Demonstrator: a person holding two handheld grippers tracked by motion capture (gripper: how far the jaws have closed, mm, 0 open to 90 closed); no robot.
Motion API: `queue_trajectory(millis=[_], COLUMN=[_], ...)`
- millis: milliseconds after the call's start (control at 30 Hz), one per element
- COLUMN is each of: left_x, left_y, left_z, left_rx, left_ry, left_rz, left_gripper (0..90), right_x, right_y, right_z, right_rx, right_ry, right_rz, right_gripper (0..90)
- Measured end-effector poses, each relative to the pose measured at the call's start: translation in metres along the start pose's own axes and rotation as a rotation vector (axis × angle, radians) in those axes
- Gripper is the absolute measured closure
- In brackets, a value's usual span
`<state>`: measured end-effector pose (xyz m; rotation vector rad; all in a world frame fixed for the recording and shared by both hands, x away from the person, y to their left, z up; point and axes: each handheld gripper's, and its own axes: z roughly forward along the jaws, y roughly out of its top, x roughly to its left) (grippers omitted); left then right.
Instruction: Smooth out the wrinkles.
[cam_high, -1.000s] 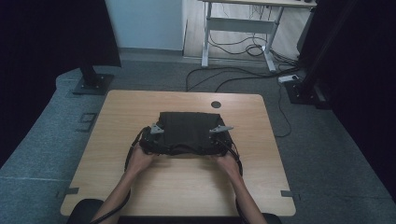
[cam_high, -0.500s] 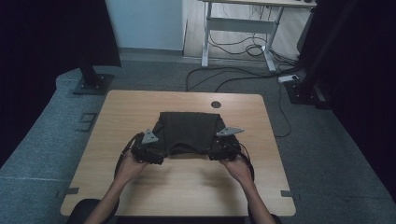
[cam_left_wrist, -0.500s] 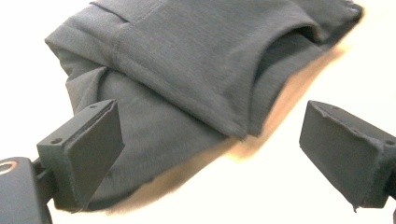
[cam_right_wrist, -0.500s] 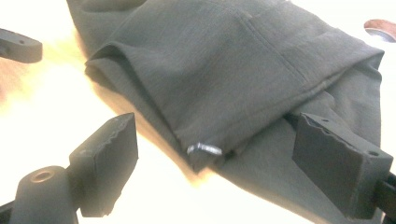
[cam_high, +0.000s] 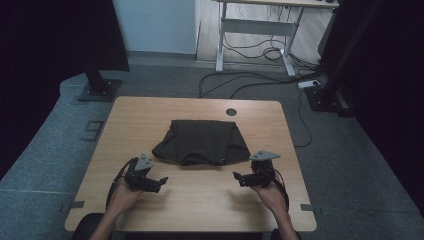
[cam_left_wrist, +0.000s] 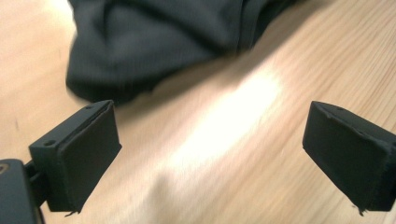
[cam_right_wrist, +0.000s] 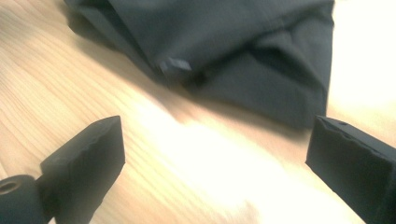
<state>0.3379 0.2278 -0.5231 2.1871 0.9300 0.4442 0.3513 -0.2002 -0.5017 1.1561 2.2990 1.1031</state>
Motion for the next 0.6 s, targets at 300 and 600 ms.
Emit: queue_trajectory(millis=[300,600], left_x=[0.012,0.011], left_y=[-0.021,-0.021], left_z=[0.015,0.015], left_rx=[0.088,0.092], left_ry=[-0.005,-0.003], left_rz=[-0.061,-0.059], left_gripper=[0.0,0.0], right_x=[-0.014,-0.016], right_y=[-0.047,-0.053], right_z=[0.020,0.021], right_rx=[0.137,0.078], right_ry=[-0.050,-0.070], right_rz=[0.016,0.021], right_gripper=[0.0,0.0])
